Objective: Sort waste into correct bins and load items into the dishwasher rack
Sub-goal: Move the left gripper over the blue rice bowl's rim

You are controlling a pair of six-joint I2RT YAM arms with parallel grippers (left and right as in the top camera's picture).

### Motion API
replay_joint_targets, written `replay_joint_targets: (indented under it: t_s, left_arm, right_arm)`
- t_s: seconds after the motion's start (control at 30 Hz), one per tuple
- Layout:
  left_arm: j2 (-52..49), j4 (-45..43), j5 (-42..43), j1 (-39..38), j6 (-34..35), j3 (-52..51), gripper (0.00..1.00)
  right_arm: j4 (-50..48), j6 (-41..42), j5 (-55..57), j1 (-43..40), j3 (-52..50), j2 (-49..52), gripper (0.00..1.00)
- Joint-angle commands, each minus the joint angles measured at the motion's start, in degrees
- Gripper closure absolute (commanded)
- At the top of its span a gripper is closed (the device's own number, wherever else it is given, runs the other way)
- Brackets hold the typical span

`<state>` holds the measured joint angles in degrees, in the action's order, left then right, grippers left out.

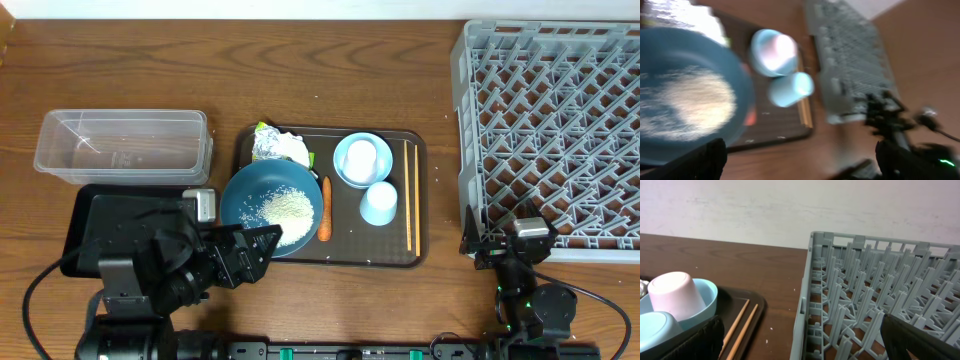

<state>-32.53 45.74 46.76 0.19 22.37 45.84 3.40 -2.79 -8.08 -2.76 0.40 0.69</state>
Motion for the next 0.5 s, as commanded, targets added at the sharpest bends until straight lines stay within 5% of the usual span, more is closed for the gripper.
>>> replay_joint_targets:
  t_s: [0.0, 0.3, 0.47]
  left_arm:
    - [-0.44, -0.15, 8.52, -0.28, 6.62, 1.27, 0.02]
    - [-1.64, 1.25, 3.23, -0.28, 12.00, 2.89, 0.02]
    - [-7.04, 12.76, -7.19, -1.64, 7.17, 8.41, 0.02]
  right_arm:
    - [0.22, -0.72, 0.13, -0.26, -0.09, -0.20, 0.01]
    - [0.22, -0.72, 0.13, -0.26, -0.09, -0.20, 0.01]
    - [0.22, -0.72, 0.13, -0.26, -0.09, -0.20, 0.01]
